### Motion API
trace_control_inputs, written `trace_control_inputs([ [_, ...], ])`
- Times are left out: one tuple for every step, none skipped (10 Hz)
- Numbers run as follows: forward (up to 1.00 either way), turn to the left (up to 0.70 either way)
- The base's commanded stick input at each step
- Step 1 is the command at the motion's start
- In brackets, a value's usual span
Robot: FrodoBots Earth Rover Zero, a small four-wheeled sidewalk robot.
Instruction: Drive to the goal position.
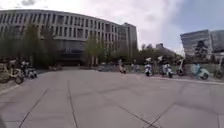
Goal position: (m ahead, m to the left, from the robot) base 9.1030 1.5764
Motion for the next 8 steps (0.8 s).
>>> trace_control_inputs([
  [0.7, 0.35],
  [0.7, 0.35],
  [0.7, 0.35],
  [0.7, 0.35],
  [0.7, 0.35],
  [0.7, 0.35],
  [0.7, 0.35],
  [0.7, 0.09],
])
